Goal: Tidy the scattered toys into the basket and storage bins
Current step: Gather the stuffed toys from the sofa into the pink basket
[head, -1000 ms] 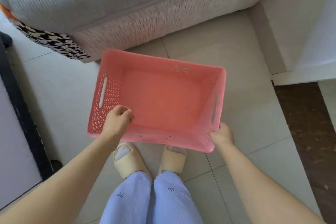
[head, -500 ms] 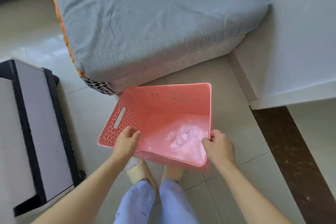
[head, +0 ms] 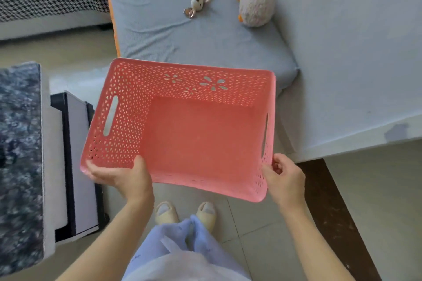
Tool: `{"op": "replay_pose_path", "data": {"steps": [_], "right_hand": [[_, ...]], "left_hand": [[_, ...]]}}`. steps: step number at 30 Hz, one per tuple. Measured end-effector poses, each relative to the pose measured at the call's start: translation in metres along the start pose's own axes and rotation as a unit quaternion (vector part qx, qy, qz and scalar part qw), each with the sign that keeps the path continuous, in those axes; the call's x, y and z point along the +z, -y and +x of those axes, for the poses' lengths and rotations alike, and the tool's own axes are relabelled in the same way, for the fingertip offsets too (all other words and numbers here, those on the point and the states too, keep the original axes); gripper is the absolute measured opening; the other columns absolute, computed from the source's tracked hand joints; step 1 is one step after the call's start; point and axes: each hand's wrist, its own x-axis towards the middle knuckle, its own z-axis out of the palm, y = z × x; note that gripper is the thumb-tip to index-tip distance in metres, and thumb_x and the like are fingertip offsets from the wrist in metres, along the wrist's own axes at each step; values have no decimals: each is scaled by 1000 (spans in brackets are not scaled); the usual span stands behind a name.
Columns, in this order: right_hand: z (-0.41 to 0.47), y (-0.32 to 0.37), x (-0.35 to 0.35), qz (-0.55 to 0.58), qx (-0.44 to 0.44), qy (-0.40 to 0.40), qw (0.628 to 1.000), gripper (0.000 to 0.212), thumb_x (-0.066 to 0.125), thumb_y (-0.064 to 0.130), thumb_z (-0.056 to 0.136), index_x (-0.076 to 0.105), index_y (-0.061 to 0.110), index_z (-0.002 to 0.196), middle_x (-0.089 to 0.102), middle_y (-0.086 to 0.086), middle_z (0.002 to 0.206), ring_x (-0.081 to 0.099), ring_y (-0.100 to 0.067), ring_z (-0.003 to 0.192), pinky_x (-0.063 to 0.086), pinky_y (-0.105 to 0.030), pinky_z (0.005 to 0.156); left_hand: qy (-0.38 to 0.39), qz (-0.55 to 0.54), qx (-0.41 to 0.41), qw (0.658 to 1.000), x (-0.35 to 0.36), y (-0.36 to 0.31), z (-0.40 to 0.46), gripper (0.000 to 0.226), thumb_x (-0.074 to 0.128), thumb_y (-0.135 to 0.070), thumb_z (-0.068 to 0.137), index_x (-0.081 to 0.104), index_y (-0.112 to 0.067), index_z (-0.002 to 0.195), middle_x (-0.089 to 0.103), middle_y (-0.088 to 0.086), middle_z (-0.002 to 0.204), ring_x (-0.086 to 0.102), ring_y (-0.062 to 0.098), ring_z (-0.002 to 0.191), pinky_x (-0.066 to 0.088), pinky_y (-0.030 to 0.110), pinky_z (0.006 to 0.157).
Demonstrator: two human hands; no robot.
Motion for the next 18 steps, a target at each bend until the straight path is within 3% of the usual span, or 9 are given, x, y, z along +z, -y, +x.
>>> {"op": "replay_pose_path", "data": {"steps": [2,4,6,7,8,10,14,16,18], "right_hand": [[5,15,8,30,-6,-5,1000,8,61,4,81,61,3,73,64,-12,69,55,-27,64,46,-36,57],[10,32,23,53,-2,2,999,12,60,5,81,59,4,68,62,-15,66,49,-22,59,41,-32,53],[13,52,43,88,-1,14,996,17,61,6,79,55,5,63,57,-16,60,42,-17,56,35,-31,52],[13,62,55,104,-2,21,994,21,61,6,78,52,7,59,52,-11,53,38,-14,54,32,-29,52],[12,73,66,112,1,30,993,26,61,5,77,49,11,55,46,-1,47,34,-12,51,30,-28,51],[11,96,92,123,8,59,991,29,62,5,77,48,15,54,43,8,45,33,-11,50,30,-28,52],[23,137,139,155,32,160,974,11,66,9,78,60,10,69,60,-1,58,51,-14,56,50,-40,61],[34,162,163,185,39,218,957,7,65,10,82,62,8,76,68,-2,65,60,-14,61,55,-39,70],[44,189,184,197,34,221,955,14,60,14,88,64,13,75,70,-1,68,64,-13,64,54,-31,67]], "left_hand": [[-24,-15,35,999,-7,-18,7,87,53,4,77,2,-9,146,-15,14,152,7,20,141,25,19,111],[-26,-43,-67,996,-8,-35,21,89,58,0,80,0,-11,147,-7,13,155,16,22,140,30,35,112],[57,-109,-239,963,-6,-49,31,75,60,-6,83,16,-13,143,36,12,136,46,25,110,49,44,89],[137,-137,-285,939,-4,-53,35,58,58,-5,84,28,-9,134,49,10,110,50,23,88,55,43,72],[200,-141,-298,922,-2,-57,37,42,54,-1,85,35,-8,121,50,9,89,49,22,74,57,39,57],[234,-108,-257,931,-1,-65,55,30,45,8,83,39,-8,107,47,10,75,49,21,64,55,32,42],[209,-84,-175,958,-4,-96,116,26,37,18,82,47,-6,81,53,10,72,52,24,60,49,25,35],[222,-75,-138,962,-5,-109,160,28,37,18,82,51,-6,86,58,11,74,55,24,62,50,27,42],[233,-59,-101,965,-5,-123,205,32,37,18,82,53,-1,103,62,13,82,59,25,67,50,30,53]]}}
